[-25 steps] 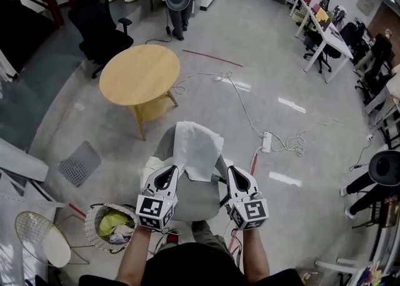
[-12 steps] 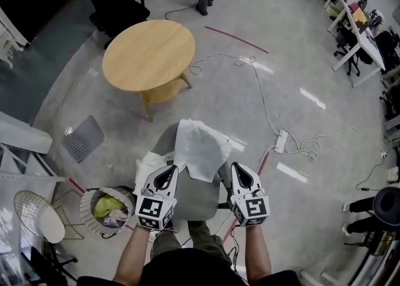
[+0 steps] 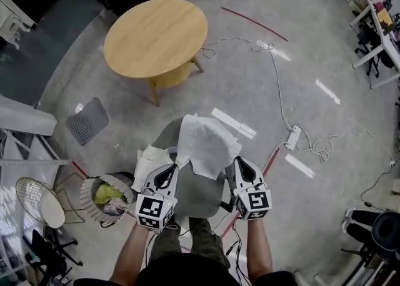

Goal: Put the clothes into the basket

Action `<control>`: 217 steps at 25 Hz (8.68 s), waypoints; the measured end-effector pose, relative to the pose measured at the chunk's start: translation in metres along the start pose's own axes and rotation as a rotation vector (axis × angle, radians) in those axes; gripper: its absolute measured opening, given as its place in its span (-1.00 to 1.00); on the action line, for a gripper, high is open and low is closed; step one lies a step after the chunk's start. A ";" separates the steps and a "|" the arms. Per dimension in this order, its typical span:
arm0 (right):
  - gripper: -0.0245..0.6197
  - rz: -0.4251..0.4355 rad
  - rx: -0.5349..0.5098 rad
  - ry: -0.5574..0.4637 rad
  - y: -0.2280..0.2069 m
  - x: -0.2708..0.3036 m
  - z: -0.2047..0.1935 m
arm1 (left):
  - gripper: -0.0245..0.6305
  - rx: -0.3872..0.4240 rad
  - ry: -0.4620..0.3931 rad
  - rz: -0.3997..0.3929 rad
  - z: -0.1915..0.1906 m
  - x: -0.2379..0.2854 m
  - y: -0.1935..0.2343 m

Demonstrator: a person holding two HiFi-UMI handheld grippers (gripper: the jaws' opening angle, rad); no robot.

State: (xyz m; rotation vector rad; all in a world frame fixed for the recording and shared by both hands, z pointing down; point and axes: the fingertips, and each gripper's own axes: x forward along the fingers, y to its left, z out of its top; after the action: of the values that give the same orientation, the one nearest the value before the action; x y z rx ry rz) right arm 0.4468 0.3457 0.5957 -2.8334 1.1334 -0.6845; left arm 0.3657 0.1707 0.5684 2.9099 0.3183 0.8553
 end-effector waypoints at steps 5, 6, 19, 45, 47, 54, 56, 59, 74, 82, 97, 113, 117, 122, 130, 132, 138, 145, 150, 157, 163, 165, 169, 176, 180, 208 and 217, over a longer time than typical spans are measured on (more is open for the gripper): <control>-0.84 0.028 -0.020 0.034 -0.009 0.022 -0.017 | -0.90 -0.015 0.036 0.007 -0.016 0.013 0.001; -0.84 0.035 -0.025 0.041 -0.010 0.026 -0.020 | -0.90 -0.017 0.040 0.008 -0.017 0.014 0.000; -0.23 0.076 -0.067 0.177 -0.028 0.069 -0.066 | -0.90 -0.074 0.068 0.033 -0.028 0.021 0.007; -0.68 0.021 -0.033 0.295 -0.031 0.100 -0.106 | -0.90 -0.140 0.068 0.095 -0.039 0.007 0.027; -0.79 0.009 -0.041 0.277 -0.031 0.097 -0.101 | -0.90 -0.142 0.065 0.096 -0.039 0.004 0.027; -0.81 -0.020 -0.056 0.227 -0.025 0.087 -0.078 | -0.90 -0.141 0.039 0.102 -0.034 -0.015 0.027; -0.81 -0.019 -0.064 0.223 -0.021 0.084 -0.073 | -0.90 -0.143 0.032 0.110 -0.034 -0.023 0.031; -0.81 -0.020 -0.074 0.201 -0.014 0.079 -0.060 | -0.90 -0.147 0.016 0.120 -0.033 -0.035 0.036; -0.81 0.002 -0.119 0.009 0.043 0.038 0.047 | -0.90 -0.164 -0.083 0.192 -0.015 -0.110 0.060; -0.81 0.069 -0.177 -0.120 0.115 0.010 0.116 | -0.90 -0.168 -0.165 0.244 -0.002 -0.172 0.083; -0.81 0.308 -0.222 -0.240 0.288 -0.026 0.165 | -0.90 -0.198 -0.265 0.440 -0.021 -0.316 0.128; -0.81 0.682 -0.256 -0.290 0.515 -0.053 0.166 | -0.90 -0.295 -0.309 0.662 -0.088 -0.459 0.185; -0.81 0.753 -0.241 -0.280 0.566 -0.052 0.160 | -0.90 -0.325 -0.322 0.726 -0.105 -0.496 0.197; -0.81 0.842 -0.254 -0.249 0.617 -0.048 0.145 | -0.90 -0.366 -0.326 0.805 -0.132 -0.537 0.208; -0.81 0.953 -0.283 -0.143 0.707 -0.027 0.097 | -0.90 -0.442 -0.338 0.930 -0.180 -0.600 0.239; -0.81 0.974 -0.300 -0.114 0.731 -0.023 0.079 | -0.90 -0.453 -0.332 0.951 -0.195 -0.614 0.246; -0.81 1.025 -0.353 -0.028 0.778 -0.011 0.028 | -0.90 -0.488 -0.293 0.993 -0.235 -0.635 0.262; -0.81 1.051 -0.409 0.067 0.810 0.016 -0.030 | -0.90 -0.558 -0.276 1.009 -0.282 -0.639 0.276; -0.81 1.060 -0.446 0.153 0.826 0.036 -0.080 | -0.90 -0.613 -0.240 1.014 -0.321 -0.632 0.286; -0.81 1.049 -0.478 0.255 0.830 0.057 -0.143 | -0.90 -0.670 -0.225 1.024 -0.356 -0.625 0.292; -0.81 1.038 -0.520 0.296 0.824 0.064 -0.175 | -0.90 -0.690 -0.206 1.019 -0.372 -0.619 0.286; -0.81 1.029 -0.523 0.306 0.822 0.066 -0.181 | -0.90 -0.692 -0.202 1.019 -0.375 -0.619 0.284; -0.78 1.030 -0.511 0.303 0.822 0.064 -0.189 | -0.90 -0.699 -0.201 1.019 -0.378 -0.618 0.277; -0.19 1.071 -0.467 0.249 0.827 0.048 -0.174 | -0.90 -0.710 -0.205 1.019 -0.378 -0.619 0.266; -0.19 1.071 -0.461 0.231 0.824 0.041 -0.164 | -0.90 -0.695 -0.210 1.016 -0.371 -0.621 0.262; -0.70 0.832 -0.384 -0.095 0.696 -0.016 -0.009 | -0.90 -0.444 -0.297 0.833 -0.230 -0.573 0.242; -0.79 0.634 -0.327 -0.137 0.595 -0.009 0.024 | -0.90 -0.346 -0.286 0.655 -0.172 -0.493 0.227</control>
State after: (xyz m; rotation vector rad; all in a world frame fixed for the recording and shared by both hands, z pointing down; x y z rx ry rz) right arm 0.0612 -0.0905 0.4686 -2.4288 2.1183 -0.2714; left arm -0.0930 -0.1561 0.4873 2.7449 -0.7603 0.4589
